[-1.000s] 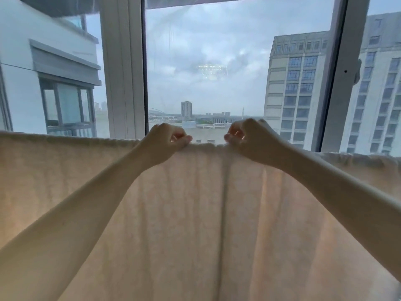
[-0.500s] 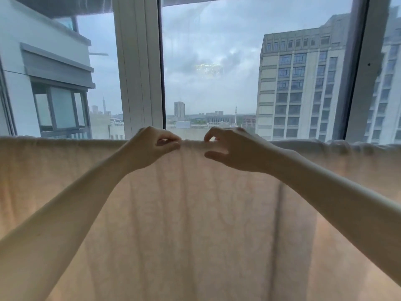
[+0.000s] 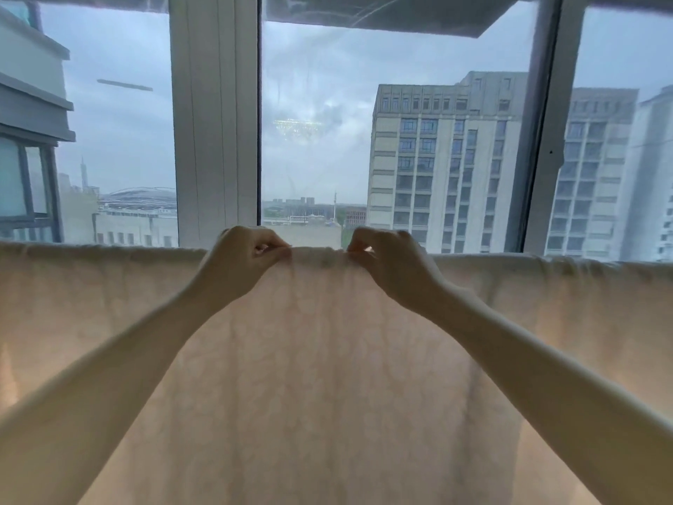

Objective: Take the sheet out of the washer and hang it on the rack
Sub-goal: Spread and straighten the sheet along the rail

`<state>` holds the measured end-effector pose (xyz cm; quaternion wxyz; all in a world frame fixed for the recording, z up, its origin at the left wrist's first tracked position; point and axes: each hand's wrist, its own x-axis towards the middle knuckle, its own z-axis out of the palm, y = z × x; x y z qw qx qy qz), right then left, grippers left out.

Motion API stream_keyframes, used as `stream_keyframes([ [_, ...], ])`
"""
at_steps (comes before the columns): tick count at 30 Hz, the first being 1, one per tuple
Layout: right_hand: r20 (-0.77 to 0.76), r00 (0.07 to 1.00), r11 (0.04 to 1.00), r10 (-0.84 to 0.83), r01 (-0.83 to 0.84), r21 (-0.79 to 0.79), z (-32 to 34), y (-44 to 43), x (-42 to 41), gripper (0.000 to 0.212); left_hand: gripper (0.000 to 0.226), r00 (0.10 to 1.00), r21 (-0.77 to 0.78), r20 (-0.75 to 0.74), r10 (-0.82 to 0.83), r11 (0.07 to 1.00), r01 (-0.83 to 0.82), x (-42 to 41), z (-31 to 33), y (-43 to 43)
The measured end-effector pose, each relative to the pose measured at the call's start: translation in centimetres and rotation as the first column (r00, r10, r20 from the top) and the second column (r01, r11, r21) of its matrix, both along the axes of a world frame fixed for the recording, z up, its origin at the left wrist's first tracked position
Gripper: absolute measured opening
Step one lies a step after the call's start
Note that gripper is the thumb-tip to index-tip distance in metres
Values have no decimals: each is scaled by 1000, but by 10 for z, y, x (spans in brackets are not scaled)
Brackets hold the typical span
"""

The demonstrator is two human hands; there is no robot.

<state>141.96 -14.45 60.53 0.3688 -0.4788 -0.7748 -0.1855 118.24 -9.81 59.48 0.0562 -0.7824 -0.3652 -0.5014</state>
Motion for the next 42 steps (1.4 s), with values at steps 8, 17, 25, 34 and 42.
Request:
stream_keyframes([
  [8,-127,990,993,-56,69,99,30,11,3,13,11,995,-11,101,-11,1000,13,16,32,13],
  [17,-87,996,1000,5,-8,-25,22,32,5,10,10,999,-73,-34,21,997,-24,13,18,25],
  [25,-68,997,997,32,-37,-65,16,33,9,11,10,983,-218,-171,-72,975,33,-10,19,17],
  [34,-10,989,983,149,-149,-111,10,23,-28,19,9,994,-262,-85,-74,964,49,-69,15,19],
  [42,256,961,995,103,-101,-20,-6,20,-78,32,16,987,-163,-146,64,983,-88,-118,6,24],
])
